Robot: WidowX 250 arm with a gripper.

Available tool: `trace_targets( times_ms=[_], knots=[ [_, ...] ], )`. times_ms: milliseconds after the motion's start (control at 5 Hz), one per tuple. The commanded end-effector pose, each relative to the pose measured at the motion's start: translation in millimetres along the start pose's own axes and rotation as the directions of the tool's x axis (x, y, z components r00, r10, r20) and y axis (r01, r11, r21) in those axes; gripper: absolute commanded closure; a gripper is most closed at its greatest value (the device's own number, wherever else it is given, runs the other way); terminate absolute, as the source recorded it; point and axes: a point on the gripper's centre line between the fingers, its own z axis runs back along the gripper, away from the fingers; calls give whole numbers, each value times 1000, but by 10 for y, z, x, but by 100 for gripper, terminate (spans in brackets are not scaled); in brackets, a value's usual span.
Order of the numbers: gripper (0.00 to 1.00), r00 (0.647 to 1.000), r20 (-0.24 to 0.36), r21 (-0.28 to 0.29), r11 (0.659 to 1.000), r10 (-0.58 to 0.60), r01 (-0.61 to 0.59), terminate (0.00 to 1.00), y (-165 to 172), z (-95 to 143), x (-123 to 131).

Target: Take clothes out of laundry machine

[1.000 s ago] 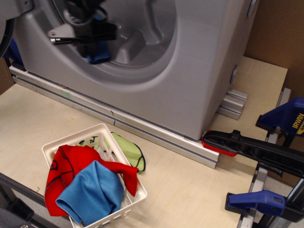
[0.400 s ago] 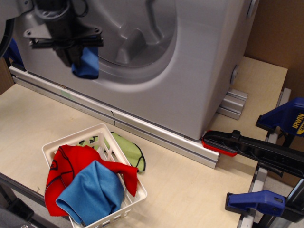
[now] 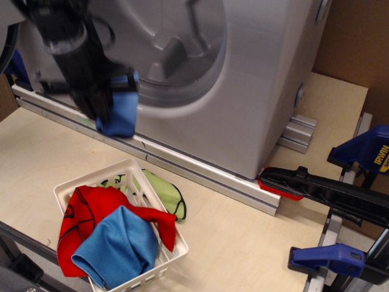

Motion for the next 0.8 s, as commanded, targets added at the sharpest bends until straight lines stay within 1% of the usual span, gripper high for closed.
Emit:
trace_targets(
  times_ms=[0, 200, 400, 600],
  knots=[
    [100, 990, -89, -30, 994, -108, 106, 0, 62, -151, -221],
    [100, 987, -150, -81, 996, -55, 43, 0, 117, -215, -359],
    [100, 977, -199, -62, 996, -80, 69, 0, 93, -267, -437],
    [100, 971, -236, -32, 999, -32, 25, 0, 154, -267, -498]
  ],
)
